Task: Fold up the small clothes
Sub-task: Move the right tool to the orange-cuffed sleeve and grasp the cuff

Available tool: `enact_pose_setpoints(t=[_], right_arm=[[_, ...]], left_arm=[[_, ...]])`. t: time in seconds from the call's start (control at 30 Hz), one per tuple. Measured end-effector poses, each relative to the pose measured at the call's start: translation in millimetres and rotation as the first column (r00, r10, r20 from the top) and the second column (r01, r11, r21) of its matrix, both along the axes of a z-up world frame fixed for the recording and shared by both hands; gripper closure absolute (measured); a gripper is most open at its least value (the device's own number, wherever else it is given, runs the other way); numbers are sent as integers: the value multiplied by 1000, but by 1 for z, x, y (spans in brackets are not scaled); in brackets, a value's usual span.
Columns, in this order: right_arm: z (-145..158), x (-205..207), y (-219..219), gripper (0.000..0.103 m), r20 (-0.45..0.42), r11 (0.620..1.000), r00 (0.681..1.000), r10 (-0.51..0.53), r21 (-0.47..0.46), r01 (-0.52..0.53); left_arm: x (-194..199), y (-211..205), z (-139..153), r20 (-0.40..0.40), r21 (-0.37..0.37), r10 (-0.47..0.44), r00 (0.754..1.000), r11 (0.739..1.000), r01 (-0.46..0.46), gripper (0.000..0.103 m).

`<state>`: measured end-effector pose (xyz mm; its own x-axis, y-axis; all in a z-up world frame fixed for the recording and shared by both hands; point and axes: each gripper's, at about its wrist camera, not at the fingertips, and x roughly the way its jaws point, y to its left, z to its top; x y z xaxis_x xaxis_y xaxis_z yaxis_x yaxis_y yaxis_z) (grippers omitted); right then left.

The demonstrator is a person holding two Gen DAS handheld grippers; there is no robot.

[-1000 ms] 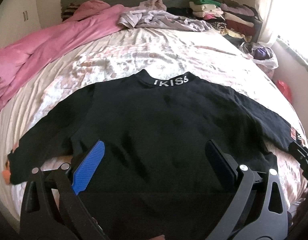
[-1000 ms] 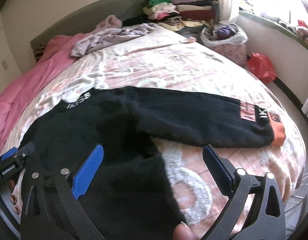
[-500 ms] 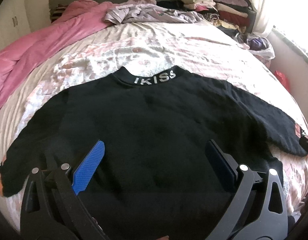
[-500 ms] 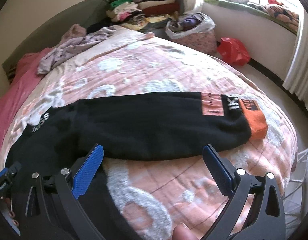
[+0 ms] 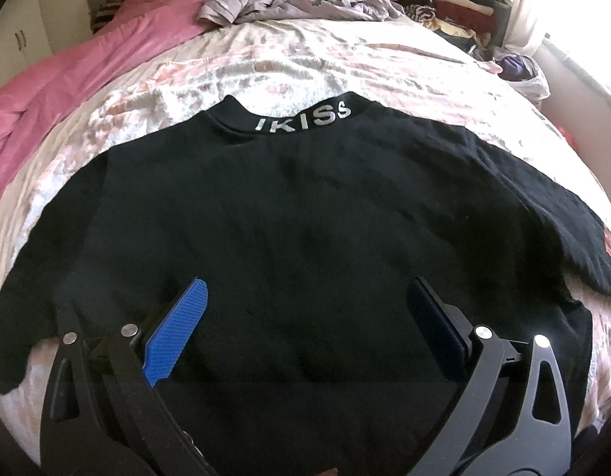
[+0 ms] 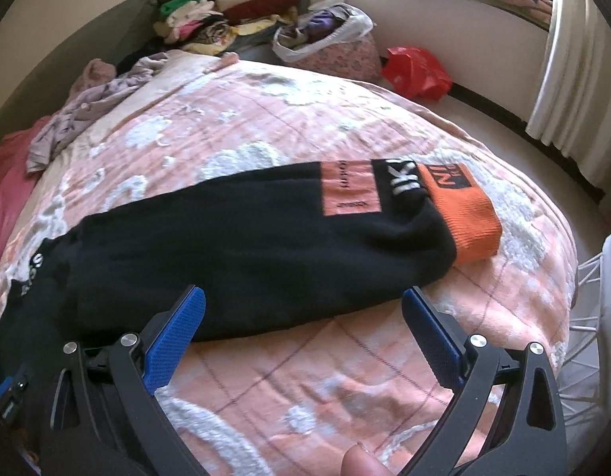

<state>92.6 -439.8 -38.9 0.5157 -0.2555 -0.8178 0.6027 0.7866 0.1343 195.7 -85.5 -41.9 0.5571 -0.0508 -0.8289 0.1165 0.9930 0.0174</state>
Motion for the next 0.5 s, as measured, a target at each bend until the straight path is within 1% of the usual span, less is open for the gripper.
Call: enact_pose_setpoints(t=[0.2,0.5], right_arm=[[-11,-4,-16,4,-16,998,998,-57,20,57],[-26,-10,-56,4,-2,982,986,-165,90,165]], left_arm=[[-1,-1,-4,-1,0,-1,1000,1000,1,9],[-2,1,-6,-4,-8,3,1000,1000,-3,9]])
